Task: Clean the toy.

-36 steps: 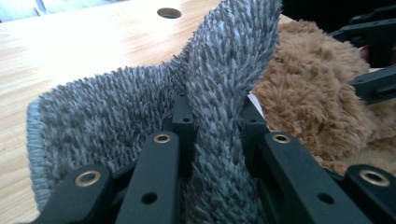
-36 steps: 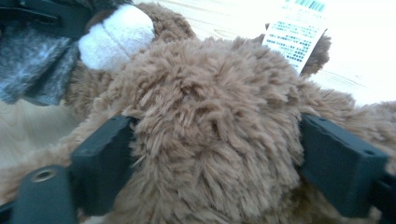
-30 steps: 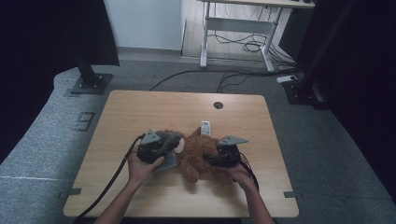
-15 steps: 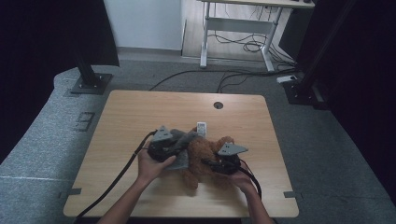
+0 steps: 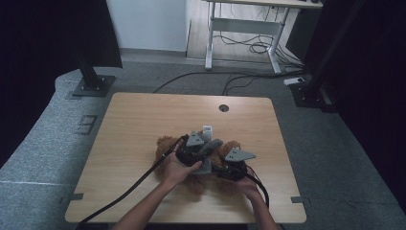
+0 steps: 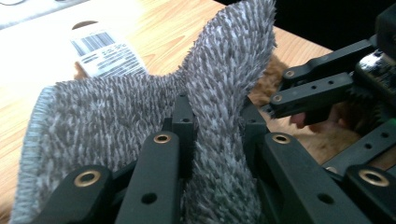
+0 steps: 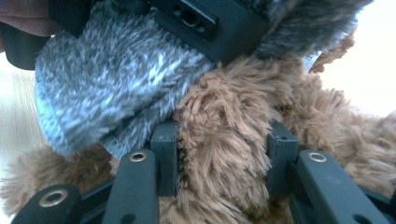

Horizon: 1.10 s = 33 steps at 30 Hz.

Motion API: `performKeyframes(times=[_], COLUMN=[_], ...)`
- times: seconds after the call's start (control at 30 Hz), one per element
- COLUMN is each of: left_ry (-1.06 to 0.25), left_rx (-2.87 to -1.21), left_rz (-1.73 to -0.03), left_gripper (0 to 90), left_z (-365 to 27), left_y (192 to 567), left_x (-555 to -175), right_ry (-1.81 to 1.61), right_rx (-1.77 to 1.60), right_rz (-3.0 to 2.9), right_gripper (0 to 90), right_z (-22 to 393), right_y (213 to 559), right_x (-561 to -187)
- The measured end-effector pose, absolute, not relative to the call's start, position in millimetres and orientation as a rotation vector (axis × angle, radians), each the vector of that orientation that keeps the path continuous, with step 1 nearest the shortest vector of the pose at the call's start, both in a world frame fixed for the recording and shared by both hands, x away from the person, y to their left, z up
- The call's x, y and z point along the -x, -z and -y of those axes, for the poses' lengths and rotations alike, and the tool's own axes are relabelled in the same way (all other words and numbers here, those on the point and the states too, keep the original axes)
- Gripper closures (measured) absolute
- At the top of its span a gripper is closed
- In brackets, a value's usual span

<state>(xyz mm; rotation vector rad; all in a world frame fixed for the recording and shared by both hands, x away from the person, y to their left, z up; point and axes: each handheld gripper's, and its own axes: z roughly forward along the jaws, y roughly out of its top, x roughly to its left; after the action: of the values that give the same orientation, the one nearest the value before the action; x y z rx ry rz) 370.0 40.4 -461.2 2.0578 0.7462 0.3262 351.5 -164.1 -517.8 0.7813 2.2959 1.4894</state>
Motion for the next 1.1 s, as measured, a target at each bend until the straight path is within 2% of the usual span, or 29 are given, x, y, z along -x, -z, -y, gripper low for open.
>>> performKeyframes(times=[0.3, 0.8, 1.1], left_ry=[-0.442, -0.479, -0.485], left_rx=[-2.080, -1.947, -1.903], left_rz=[-0.777, -0.884, -1.046], left_gripper=[76.1, 76.7, 76.8], left_z=[-54, -136, -197], left_y=[463, 451, 477], left_x=[-370, -365, -366], right_ry=[-1.498, -1.516, -1.523], right_rx=[-0.792, -0.772, -0.780], right_rz=[-2.292, -2.298, -2.295], right_gripper=[57.5, 57.5, 57.5], right_z=[166, 167, 168], right_y=[519, 521, 522], right_x=[-350, -347, -347])
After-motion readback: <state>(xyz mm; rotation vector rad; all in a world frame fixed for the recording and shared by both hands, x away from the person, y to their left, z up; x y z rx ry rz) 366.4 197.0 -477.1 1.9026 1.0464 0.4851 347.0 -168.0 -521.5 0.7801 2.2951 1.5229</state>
